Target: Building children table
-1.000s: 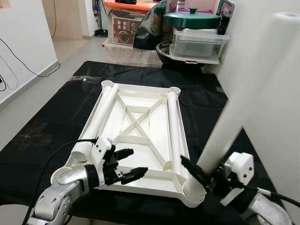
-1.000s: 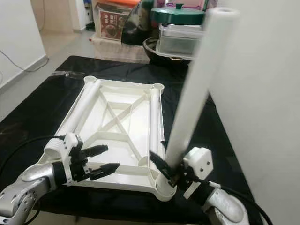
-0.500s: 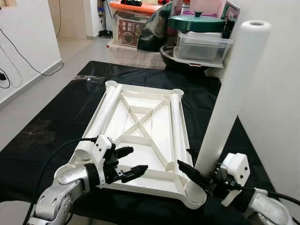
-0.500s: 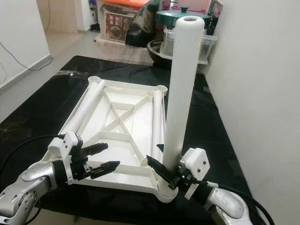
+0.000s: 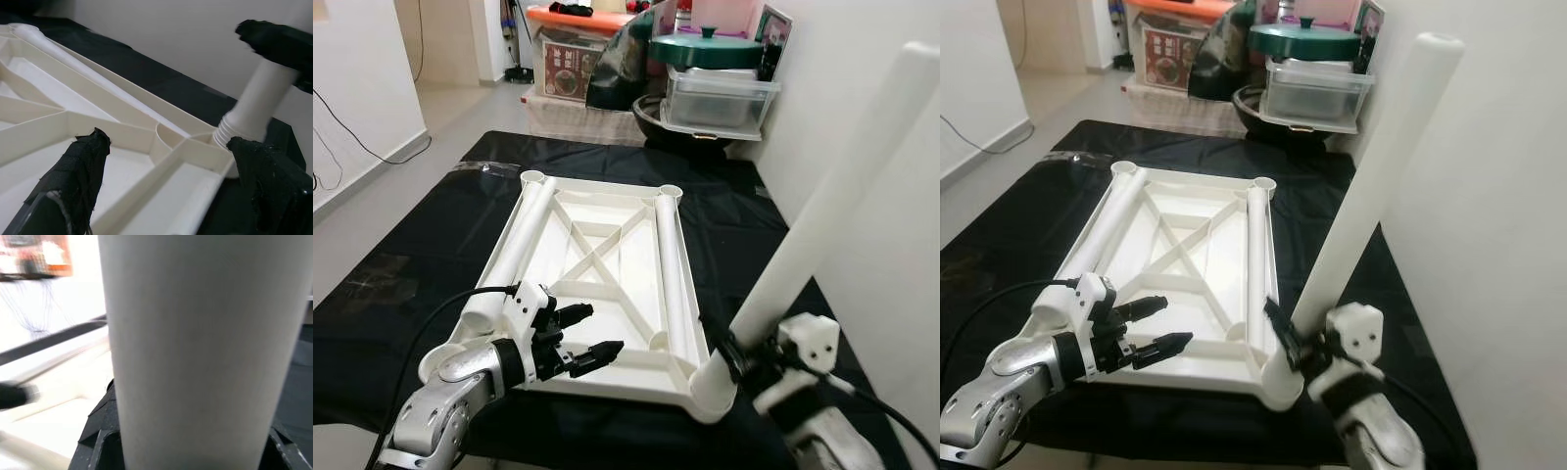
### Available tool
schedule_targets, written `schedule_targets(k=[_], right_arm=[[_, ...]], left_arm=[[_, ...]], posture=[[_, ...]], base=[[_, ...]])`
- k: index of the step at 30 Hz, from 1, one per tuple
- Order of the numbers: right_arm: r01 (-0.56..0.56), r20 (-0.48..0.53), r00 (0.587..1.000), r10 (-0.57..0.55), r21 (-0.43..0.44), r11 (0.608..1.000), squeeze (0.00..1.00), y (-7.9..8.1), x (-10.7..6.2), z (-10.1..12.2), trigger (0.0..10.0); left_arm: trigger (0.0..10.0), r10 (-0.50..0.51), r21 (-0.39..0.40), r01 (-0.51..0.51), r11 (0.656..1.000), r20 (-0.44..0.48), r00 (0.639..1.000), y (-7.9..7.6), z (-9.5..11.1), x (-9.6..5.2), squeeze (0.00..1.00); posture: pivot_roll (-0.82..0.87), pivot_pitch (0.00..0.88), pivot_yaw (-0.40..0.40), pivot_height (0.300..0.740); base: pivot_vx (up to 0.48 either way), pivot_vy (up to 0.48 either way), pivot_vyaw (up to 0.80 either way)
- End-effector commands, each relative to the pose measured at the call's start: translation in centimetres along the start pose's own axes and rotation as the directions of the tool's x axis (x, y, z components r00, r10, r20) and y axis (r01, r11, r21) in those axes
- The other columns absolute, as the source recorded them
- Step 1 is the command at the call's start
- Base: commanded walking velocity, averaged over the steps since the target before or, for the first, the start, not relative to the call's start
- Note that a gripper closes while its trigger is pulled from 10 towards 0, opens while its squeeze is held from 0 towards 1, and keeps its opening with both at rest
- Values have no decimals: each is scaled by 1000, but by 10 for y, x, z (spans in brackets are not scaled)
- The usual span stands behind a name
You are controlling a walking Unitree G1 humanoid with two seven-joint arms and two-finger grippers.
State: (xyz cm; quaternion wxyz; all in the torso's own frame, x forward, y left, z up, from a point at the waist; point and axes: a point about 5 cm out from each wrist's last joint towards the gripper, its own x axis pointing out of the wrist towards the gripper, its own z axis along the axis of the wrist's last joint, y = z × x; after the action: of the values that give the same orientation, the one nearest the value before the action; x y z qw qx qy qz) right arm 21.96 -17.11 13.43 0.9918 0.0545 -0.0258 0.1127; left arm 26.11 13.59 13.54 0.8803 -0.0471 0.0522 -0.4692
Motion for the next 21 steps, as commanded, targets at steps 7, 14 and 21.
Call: schedule_targets(k=[7,14,21], right_arm=[[483,-189,854,-486,-63,873,0,-53,-12,-35,0],[588,-189,788,-586,-52,807,0,-60,-6,-35,1569],[575,-195,793,-577,-70,815,0,-52,-1,-35,10000]], left_arm=[[10000,32,25,-32,999,-12,999,7,-2,4,0],[10000,61,34,-61,998,-11,998,9,-2,4,0],[10000,69,41,-69,997,-14,997,10,-3,5,0]], posture=[[112,0,-90,740],[119,0,-96,740],[118,0,-94,740]], base=[[0,0,0],[0,0,0],[0,0,0]])
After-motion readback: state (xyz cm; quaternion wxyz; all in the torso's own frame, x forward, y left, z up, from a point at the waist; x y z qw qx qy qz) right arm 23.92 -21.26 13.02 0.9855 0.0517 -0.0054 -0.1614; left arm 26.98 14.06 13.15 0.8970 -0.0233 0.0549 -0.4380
